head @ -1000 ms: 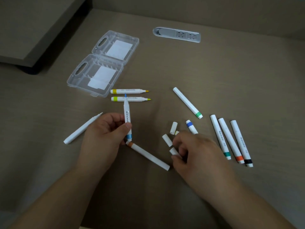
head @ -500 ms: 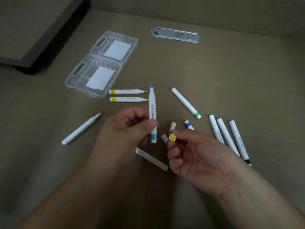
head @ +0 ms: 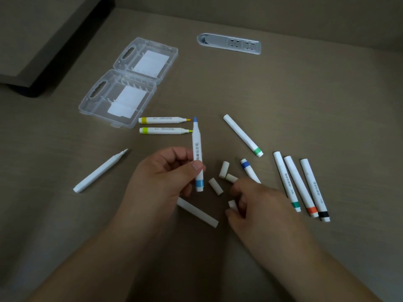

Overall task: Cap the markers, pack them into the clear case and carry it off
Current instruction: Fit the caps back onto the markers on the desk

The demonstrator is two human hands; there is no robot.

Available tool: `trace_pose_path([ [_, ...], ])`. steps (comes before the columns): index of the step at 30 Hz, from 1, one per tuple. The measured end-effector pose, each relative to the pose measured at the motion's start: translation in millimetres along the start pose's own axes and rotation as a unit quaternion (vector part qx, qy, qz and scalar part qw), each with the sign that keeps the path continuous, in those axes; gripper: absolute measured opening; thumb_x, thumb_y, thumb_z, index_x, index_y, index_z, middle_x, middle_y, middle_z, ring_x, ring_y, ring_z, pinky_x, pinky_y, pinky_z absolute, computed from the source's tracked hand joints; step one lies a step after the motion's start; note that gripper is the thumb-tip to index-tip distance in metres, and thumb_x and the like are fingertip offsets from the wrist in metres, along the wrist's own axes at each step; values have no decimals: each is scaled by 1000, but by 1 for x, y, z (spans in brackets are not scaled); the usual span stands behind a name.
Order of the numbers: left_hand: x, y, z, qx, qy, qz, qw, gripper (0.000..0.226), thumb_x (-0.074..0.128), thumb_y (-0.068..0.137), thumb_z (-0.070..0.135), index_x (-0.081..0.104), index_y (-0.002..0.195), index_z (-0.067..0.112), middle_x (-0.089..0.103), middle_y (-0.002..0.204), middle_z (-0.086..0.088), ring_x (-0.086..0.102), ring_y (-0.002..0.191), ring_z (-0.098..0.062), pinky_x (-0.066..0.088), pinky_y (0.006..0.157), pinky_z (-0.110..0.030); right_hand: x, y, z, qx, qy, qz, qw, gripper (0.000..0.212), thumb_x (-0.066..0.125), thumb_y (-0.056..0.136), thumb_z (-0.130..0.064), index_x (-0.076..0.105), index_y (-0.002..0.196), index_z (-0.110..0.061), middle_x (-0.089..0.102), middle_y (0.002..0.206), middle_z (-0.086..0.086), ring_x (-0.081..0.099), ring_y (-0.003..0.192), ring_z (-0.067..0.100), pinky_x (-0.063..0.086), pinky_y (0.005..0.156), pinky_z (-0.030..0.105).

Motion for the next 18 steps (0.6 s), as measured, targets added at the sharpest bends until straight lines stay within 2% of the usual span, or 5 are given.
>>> trace_pose_path([
  [2,0,0,-2,-5,1,6,1000,15,67,85,9,72,87,22,75,81,-5,61,73,-24,50,61,-31,-2,2,-2,-1,7,6,1000,13,62,90,-40,53,100,-39,52,80,-14,49,74,-1,32,59,10],
  [4,-1,1,-2,-11,2,10,1000,14,67,85,9,72,87,22,76,82,-5,62,74,-24,51,63,-32,-11,9,-1,-25,21,68,997,5,65,89,-32,60,91,-34,57,78,-13,52,69,1,33,58,10],
  [7,-2,1,-2,-11,3,12,1000,13,68,85,10,73,87,22,75,82,-7,62,74,-24,51,65,-34,-25,33,-3,-74,-1,149,986,15,65,85,-17,72,93,-27,60,84,-11,56,73,8,40,63,15],
  [11,-1,1,1,-2,2,10,1000,15,68,85,8,73,84,22,75,82,-10,60,70,-25,49,62,-34,-15,56,-14,-101,-97,81,987,21,59,86,-24,70,103,-23,58,97,0,56,95,21,47,81,33],
  [18,-9,2,-4,-5,9,12,1000,15,68,84,10,74,86,24,75,83,-7,61,66,-18,49,59,-31,-13,72,-21,-119,-96,44,987,19,59,92,-41,69,103,-29,49,92,-6,53,98,18,46,83,34],
])
Point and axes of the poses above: each hand's wrist, its own y-axis towards the middle knuckle, its own x-axis out of the palm, z = x × y, the point moved 5 cm from there along y, towards the middle knuckle
